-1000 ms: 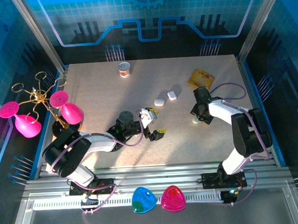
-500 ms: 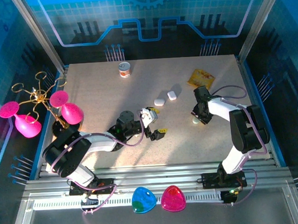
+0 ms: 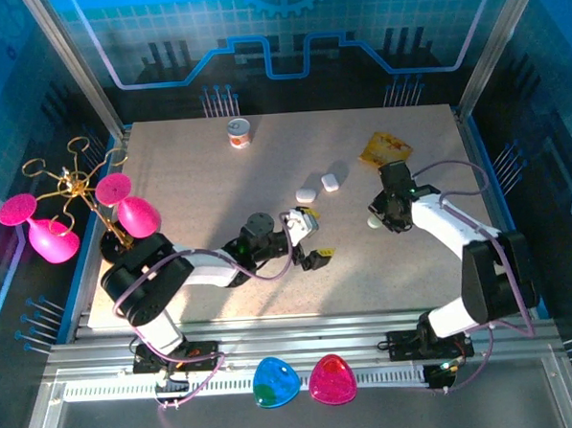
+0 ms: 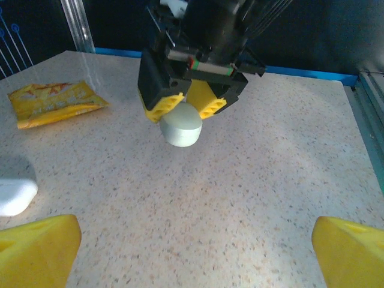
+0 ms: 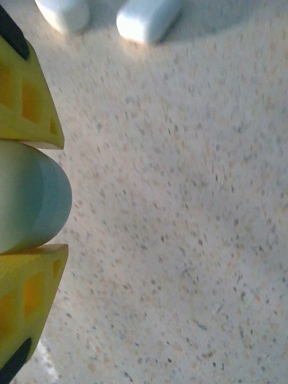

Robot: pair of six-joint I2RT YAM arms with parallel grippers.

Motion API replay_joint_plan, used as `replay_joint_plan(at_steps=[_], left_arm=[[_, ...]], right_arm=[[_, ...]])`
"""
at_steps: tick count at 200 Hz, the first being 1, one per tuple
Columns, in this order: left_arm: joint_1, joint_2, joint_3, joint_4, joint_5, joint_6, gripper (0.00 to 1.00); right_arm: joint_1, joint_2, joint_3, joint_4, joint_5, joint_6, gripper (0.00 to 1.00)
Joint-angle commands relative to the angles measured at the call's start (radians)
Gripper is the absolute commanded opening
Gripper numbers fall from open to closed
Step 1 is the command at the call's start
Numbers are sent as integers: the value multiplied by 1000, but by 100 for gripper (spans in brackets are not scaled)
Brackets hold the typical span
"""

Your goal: Insert wireless bluetooth earbuds into charging case

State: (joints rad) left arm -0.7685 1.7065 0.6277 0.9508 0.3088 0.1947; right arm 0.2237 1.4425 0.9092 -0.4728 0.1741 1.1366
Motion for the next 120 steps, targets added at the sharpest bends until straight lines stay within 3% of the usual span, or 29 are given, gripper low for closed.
replay_joint_plan(at_steps=[1,38,68,120], left_arm=[[-37,52,50,71,-76,37,96],[-60,139,96,171,-132,31,82],[-84,168,132,166,-195,104,72],[-107,201,170,151,-235,194,62]], right_arm=[[39,-71,-14,-34,-26,55,34],[111,-148,-17,-21,-52,96,34],[162,-174,-15,-4,-74,134,34],[204,-169,-6,37,-107,161,34]])
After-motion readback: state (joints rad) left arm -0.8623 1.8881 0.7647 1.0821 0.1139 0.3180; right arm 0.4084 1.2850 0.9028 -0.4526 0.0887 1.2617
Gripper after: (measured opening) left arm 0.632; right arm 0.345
